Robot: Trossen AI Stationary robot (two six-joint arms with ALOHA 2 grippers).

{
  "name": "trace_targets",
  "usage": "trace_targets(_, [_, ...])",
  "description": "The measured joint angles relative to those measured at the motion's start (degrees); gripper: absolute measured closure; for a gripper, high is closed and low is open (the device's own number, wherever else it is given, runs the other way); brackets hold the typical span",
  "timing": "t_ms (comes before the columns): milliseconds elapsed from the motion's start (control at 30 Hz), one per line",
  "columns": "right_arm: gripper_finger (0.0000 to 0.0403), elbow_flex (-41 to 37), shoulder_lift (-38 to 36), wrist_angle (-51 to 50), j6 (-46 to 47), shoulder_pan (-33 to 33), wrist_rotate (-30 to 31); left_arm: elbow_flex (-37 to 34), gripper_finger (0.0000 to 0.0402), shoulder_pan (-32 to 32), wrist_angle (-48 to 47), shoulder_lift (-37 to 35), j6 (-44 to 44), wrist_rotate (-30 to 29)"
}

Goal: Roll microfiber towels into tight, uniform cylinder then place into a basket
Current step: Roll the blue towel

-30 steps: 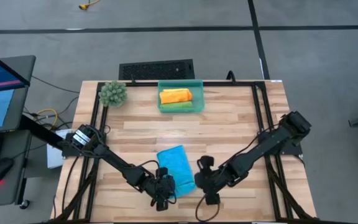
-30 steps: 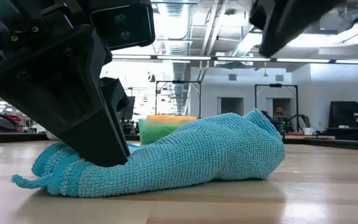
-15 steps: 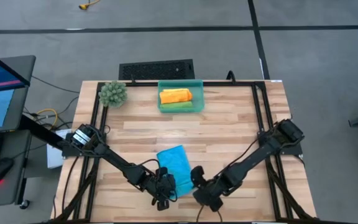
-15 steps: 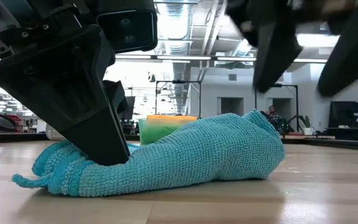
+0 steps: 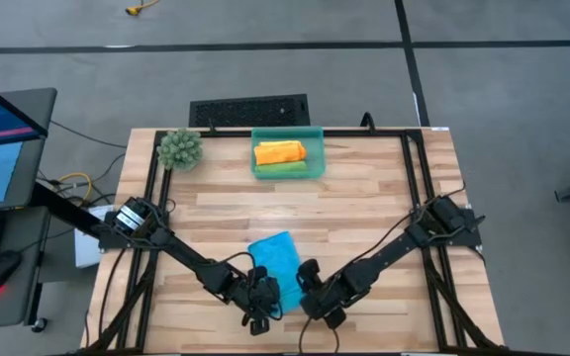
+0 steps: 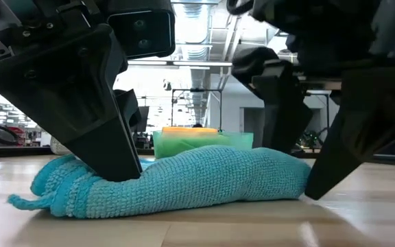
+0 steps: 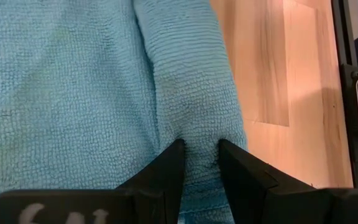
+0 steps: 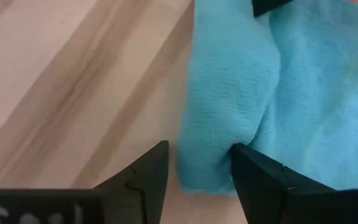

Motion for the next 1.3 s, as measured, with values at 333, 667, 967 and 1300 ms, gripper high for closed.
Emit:
trace_targets(333, [0.0301,0.35,3.17,4.52,9.81,-1.36,-0.61,-0.15,0.0306,0.26,-1.82,-1.9,1.47,1.73])
trace_targets(667, [0.0375,-0.04,1.76,8.22,20.16,-2.15,-5.0,-0.07,0.0306,0.35,-11.17,-4.42,3.46,1.7])
trace_targets(967, [0.0387,-0.07,1.4,12.12,36.46,-4.92,-18.5,0.04,0.0306,0.28,-13.37,-4.66,3.81,1.91])
trace_targets(1300, [0.0386,-0.15,1.82,11.13,51.09,-5.71,-26.05,-0.4,0.0306,-0.41,-22.64,-9.15,4.4,2.39])
